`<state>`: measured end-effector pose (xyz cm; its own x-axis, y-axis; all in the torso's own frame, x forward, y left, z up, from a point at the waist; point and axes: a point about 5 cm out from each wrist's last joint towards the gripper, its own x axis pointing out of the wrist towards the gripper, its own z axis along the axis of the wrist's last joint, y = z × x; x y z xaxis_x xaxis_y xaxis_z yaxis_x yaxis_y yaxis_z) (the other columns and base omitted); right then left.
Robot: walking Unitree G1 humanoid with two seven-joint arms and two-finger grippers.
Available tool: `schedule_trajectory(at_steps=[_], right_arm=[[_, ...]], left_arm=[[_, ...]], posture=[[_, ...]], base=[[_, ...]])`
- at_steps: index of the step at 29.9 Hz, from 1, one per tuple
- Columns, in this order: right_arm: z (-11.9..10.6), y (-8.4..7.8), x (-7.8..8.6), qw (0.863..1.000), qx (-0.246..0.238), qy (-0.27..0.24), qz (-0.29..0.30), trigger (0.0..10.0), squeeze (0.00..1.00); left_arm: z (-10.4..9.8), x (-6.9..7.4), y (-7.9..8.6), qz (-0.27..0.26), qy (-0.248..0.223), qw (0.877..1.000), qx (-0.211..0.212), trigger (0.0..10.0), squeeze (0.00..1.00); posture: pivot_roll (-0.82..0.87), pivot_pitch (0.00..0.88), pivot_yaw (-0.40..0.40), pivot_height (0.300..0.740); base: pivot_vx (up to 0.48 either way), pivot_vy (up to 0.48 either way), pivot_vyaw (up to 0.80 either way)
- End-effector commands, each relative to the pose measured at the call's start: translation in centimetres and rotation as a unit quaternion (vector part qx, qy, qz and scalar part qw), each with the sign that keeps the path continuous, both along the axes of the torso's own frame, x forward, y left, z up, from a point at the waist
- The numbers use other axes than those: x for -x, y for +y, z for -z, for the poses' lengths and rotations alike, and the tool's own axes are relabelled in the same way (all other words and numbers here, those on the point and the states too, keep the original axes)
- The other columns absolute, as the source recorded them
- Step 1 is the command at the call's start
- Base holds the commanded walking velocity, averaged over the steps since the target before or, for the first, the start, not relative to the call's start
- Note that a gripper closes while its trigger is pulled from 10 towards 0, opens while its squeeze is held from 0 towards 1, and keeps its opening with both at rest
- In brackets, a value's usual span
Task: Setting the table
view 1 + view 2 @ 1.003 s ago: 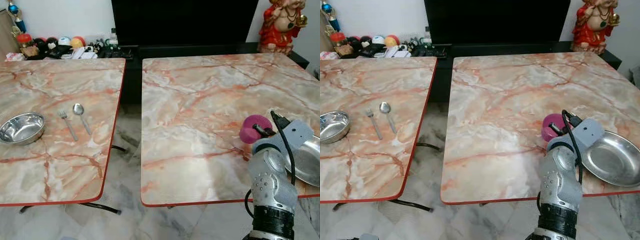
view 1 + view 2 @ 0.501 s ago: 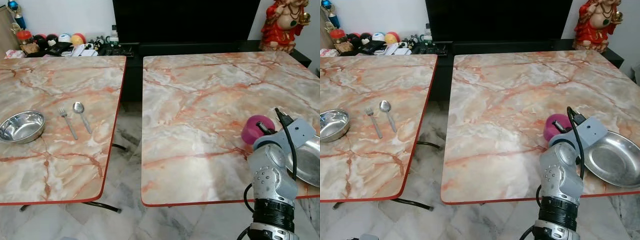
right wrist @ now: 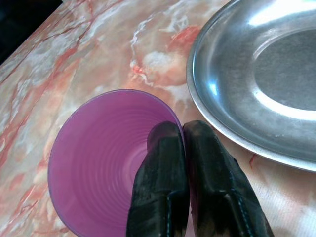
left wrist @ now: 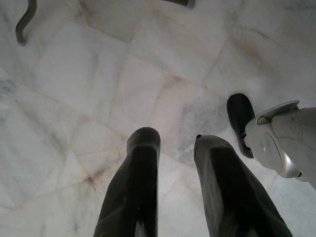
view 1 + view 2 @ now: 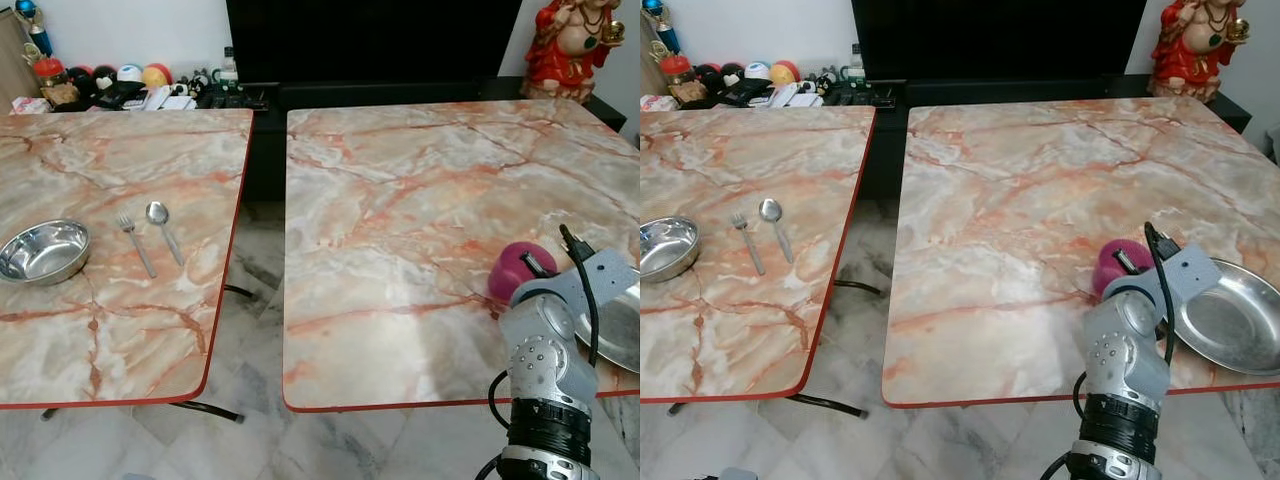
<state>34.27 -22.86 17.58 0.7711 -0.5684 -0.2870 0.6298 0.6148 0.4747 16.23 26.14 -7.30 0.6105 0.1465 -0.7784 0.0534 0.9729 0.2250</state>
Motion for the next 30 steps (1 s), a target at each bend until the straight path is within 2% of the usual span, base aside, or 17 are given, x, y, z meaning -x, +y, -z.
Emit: schedule_trajectory(at_steps=[1,7,8,10,11,12,14,17,18,19,21,22,30], right_arm=[[0.14,-0.32,0.31,1.0,-0.003,-0.002,0.011,10.0,0.0],[0.08,-0.26,0.19,1.0,-0.005,-0.003,0.01,10.0,0.0],[0.0,-0.23,0.21,1.0,-0.007,-0.006,0.011,10.0,0.33],[-0.02,-0.19,0.24,1.0,-0.008,-0.008,0.011,10.0,0.33],[-0.01,-0.22,0.31,1.0,-0.008,-0.008,0.013,10.0,0.84],[-0.01,-0.22,0.31,1.0,-0.008,-0.008,0.013,10.0,0.84],[-0.02,-0.25,0.33,1.0,-0.008,-0.008,0.014,10.0,0.74],[-0.11,-0.23,0.3,1.0,-0.009,-0.011,0.013,10.0,0.69],[-0.11,-0.13,0.24,1.0,-0.015,-0.013,0.012,10.0,0.55],[-0.11,-0.08,0.21,1.0,-0.017,-0.014,0.011,10.0,0.35],[-0.14,0.01,0.14,1.0,-0.018,-0.014,0.011,10.0,0.32],[-0.24,0.14,0.06,1.0,-0.017,-0.015,0.01,10.0,0.0],[-0.73,0.37,-0.27,0.999,-0.028,-0.031,0.005,10.0,0.0]], left_arm=[[0.44,1.05,0.12,0.007,0.021,1.0,-0.002,10.0,0.0],[0.11,0.21,0.05,0.013,0.012,1.0,-0.004,10.0,0.0],[0.07,0.14,0.09,0.014,0.011,1.0,-0.005,10.0,0.0],[0.06,0.15,0.12,0.014,0.011,1.0,-0.005,10.0,0.0],[0.05,0.14,0.12,0.015,0.011,1.0,-0.005,10.0,0.0],[0.05,0.14,0.12,0.015,0.011,1.0,-0.005,10.0,0.0],[0.06,0.14,0.09,0.015,0.012,1.0,-0.005,10.0,0.0],[0.07,0.15,0.1,0.015,0.012,1.0,-0.005,10.0,0.0],[0.11,0.2,0.05,0.016,0.013,1.0,-0.005,10.0,0.0],[0.12,0.21,0.02,0.016,0.013,1.0,-0.005,10.0,0.0],[0.13,0.22,0.02,0.015,0.013,1.0,-0.005,10.0,0.0],[0.14,0.31,0.11,0.014,0.014,1.0,-0.005,10.0,0.0],[0.14,0.33,0.15,0.013,0.014,1.0,-0.007,10.0,0.0]], posture=[[-0.07,0.103,0.031,0.74],[-0.07,0.108,0.037,0.74],[-0.07,0.108,0.037,0.74],[-0.07,0.106,0.036,0.74],[-0.07,0.105,0.036,0.74],[-0.07,0.105,0.036,0.74],[-0.06,0.105,0.036,0.74],[-0.06,0.105,0.036,0.74],[-0.06,0.105,0.036,0.74],[-0.06,0.105,0.037,0.74],[-0.06,0.105,0.037,0.74],[-0.06,0.104,0.036,0.74],[-0.06,0.107,0.034,0.74]], base=[[0.0,0.0,0.0],[0.0,0.0,0.0],[0.0,0.0,0.0],[0.0,0.0,0.0],[0.0,0.0,0.0],[0.0,0.0,0.0],[0.0,0.0,0.0],[0.0,0.0,0.0],[0.0,0.0,0.0],[0.0,0.0,0.0],[0.0,0.0,0.0],[0.0,0.0,0.0],[0.0,0.0,0.0]])
